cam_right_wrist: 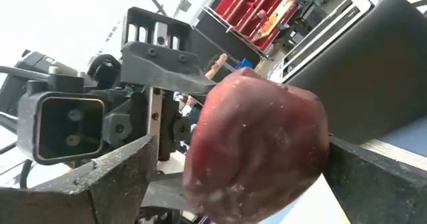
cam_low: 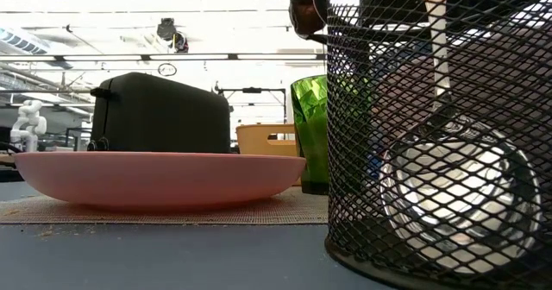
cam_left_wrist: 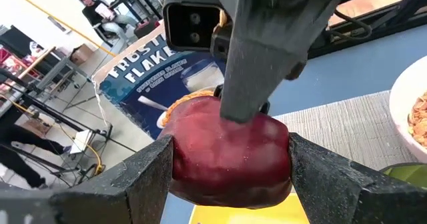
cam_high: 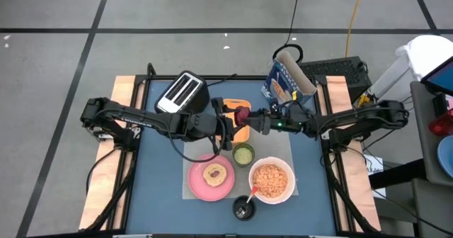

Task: Arrange a breakfast setting
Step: Put the apple on the top of the pink plate

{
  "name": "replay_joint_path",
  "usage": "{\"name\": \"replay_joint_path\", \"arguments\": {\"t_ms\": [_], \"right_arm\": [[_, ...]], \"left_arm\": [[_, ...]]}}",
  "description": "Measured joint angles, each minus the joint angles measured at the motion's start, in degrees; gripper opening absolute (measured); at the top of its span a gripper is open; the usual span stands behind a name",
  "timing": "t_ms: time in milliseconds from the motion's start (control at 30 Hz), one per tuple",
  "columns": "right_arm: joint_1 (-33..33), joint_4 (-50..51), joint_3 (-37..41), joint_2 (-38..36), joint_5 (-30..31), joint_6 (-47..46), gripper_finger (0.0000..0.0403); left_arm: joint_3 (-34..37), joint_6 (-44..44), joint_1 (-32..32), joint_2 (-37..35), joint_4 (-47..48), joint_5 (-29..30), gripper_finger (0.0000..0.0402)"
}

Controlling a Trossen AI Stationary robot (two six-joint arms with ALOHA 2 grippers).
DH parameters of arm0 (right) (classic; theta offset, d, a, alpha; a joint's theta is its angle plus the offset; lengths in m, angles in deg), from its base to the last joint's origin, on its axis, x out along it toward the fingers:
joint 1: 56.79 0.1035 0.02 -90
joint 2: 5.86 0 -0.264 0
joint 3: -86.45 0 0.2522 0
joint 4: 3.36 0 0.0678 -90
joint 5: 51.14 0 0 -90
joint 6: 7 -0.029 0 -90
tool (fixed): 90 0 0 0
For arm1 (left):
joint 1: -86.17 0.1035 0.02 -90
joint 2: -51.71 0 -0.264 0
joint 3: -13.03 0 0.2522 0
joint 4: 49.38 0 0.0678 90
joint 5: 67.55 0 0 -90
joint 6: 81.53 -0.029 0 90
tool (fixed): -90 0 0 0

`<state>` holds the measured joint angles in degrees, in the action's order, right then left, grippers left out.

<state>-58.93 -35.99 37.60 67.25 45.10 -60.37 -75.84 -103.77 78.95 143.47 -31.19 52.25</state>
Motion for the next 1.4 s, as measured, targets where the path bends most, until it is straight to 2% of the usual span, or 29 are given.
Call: {"name": "replay_joint_path", "arguments": {"t_ms": [200,467,567,1067,1400], "right_arm": [[0.0,-1.47,0.0,1.96,0.02,0.02,0.0369],[0.0,-1.81,0.0,2.16,0.02,1.16,0.0288],[0.0,-1.79,0.0,2.16,0.02,1.5,0.0269],[0.0,-1.4,-0.02,2.16,-0.17,3.28,0.0274],[0.0,-1.13,-0.02,2.16,-0.33,8.98,0.0274]], "left_arm": [[0.0,-0.04,0.0,0.0,0.02,-0.04,0.0273],[0.0,-0.2,0.0,0.02,0.09,-0.07,0.0273],[0.0,-0.22,0.01,0.02,0.11,-0.05,0.0273],[0.02,-0.09,0.0,0.04,0.13,-0.05,0.028],[0.02,1.5,0.0,0.04,-0.2,-0.35,0.0378]]}}
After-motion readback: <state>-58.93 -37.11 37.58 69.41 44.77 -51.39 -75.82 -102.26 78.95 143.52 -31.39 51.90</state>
